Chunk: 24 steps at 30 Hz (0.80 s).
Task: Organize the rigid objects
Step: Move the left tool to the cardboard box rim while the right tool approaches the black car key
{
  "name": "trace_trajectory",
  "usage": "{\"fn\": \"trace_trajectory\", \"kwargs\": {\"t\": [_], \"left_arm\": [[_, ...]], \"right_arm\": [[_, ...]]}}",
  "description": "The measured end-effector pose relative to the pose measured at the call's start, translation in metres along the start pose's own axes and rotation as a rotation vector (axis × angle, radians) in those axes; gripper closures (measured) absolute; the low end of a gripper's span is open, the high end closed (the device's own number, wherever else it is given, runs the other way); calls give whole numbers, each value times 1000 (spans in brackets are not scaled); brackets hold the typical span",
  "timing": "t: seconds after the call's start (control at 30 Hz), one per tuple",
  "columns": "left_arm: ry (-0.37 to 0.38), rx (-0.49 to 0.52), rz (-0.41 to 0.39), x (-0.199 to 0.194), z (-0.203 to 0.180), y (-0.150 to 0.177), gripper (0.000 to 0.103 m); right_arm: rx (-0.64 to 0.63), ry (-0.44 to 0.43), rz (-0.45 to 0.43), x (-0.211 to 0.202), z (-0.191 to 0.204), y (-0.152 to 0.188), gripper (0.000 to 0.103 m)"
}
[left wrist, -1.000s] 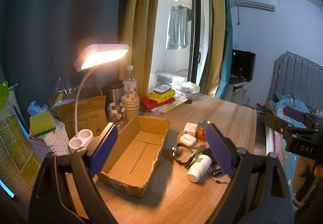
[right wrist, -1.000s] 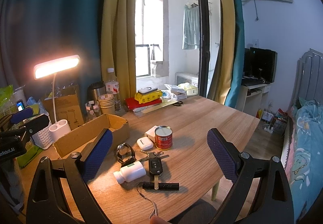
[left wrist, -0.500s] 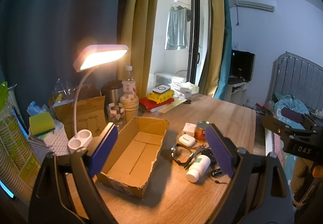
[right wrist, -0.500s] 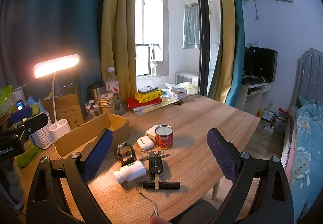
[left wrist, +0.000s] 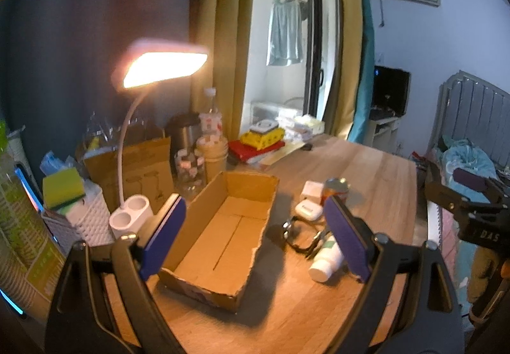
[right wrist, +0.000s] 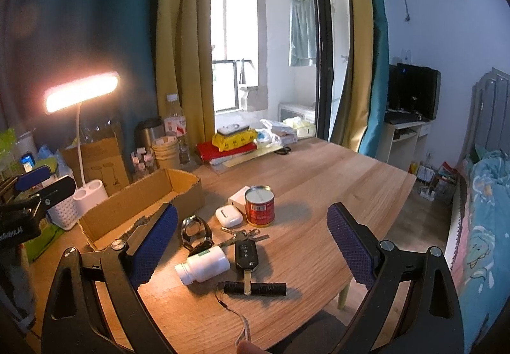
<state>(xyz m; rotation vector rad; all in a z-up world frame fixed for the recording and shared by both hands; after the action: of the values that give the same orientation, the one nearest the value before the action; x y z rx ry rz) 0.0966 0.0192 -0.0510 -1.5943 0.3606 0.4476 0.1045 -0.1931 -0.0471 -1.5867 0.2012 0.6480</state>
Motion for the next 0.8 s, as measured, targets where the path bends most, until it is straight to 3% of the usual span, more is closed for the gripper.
{"fn": "trace_trajectory", "kwargs": {"t": [0.5, 0.8], "left_arm": [[-163, -15, 172, 91, 65, 35, 14], [-177, -22, 313, 143, 101, 49, 14]], "right_arm": [[-24, -50, 141, 85, -3, 29, 6], [-23, -80, 201, 118, -8, 40, 6]]}}
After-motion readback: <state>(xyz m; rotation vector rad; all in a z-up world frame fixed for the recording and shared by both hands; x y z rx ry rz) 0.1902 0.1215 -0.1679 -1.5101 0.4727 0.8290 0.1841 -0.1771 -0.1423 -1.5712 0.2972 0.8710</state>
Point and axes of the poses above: each gripper's, at about its wrist camera, not at the fingertips, and x roughly the way its jaws point, z to its left, y to its underside, the point moved 8 cm from there along x, roughly the way its jaws point, and after that the axes turned 6 degrees about z, right-handed, at the moved point
